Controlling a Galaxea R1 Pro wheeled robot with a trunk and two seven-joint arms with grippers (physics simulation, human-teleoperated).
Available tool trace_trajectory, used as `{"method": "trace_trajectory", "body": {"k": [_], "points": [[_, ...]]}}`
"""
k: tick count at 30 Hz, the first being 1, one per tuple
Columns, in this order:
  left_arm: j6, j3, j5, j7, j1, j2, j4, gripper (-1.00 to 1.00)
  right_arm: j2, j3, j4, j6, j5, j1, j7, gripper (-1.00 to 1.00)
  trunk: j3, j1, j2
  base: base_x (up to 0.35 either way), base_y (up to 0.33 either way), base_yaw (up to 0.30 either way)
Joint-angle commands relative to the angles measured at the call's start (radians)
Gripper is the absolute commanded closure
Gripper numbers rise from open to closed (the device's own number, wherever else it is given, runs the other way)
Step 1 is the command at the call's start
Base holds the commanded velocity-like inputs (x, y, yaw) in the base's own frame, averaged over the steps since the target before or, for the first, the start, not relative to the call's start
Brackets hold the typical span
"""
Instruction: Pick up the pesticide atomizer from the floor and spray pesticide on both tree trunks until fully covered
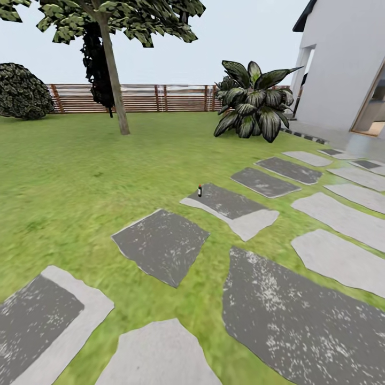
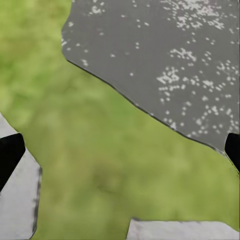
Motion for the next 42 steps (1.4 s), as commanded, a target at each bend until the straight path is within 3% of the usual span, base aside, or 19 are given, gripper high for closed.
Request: {"method": "trace_trajectory", "body": {"k": [1, 42], "points": [[0.0, 0.0, 0.0, 0.0, 0.0, 0.0, 0.0, -1.0, 0.0, 0.0, 0.0, 0.0, 0.0, 0.0, 0.0, -1.0, 0.0, 0.0, 0.0, 0.336, 0.0, 0.0], [0.0, 0.0, 0.0, 0.0, 0.0, 0.0, 0.0, -1.0, 0.0, 0.001, 0.0, 0.001, 0.0, 0.0, 0.0, -1.0, 0.0, 0.0, 0.0, 0.335, 0.0, 0.0]]}}
